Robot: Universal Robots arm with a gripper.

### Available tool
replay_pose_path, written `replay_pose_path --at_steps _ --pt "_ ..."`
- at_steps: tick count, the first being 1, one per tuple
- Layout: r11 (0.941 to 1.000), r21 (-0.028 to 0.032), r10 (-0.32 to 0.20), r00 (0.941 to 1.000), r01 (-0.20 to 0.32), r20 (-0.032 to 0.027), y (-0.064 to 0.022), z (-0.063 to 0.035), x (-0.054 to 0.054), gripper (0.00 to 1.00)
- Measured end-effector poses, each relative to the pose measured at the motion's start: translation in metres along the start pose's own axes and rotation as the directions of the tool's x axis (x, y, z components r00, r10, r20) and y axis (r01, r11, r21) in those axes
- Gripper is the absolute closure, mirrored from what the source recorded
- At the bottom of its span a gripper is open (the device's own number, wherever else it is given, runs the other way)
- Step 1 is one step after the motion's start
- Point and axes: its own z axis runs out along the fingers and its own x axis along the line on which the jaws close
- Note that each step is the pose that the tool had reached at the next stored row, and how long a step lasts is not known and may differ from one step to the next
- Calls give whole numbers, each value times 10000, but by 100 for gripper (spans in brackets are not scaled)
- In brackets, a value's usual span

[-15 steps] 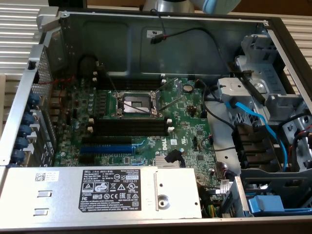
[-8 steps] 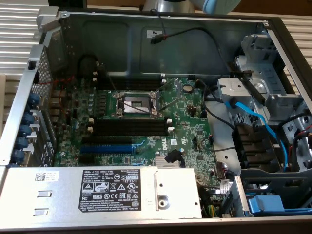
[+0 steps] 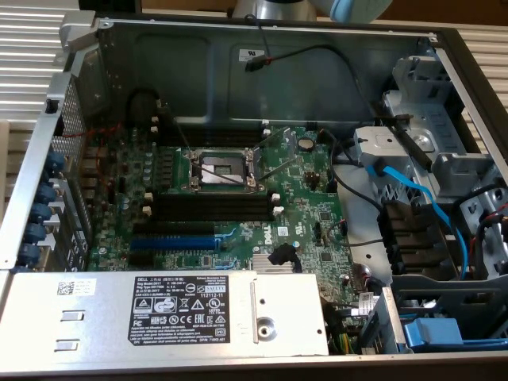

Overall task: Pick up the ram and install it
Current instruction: 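Pick up the ram and move it above insertion slot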

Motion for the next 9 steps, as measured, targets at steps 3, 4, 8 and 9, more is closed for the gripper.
replay_pose_path --at_steps 3,4,8,9 --pt "10000 0 0 10000 0 0 0 0 0 75" --pt "10000 0 0 10000 0 0 0 0 0 75" --pt "10000 0 0 10000 0 0 0 0 0 76" --pt "10000 -1 0 10000 0 0 0 0 0 76"
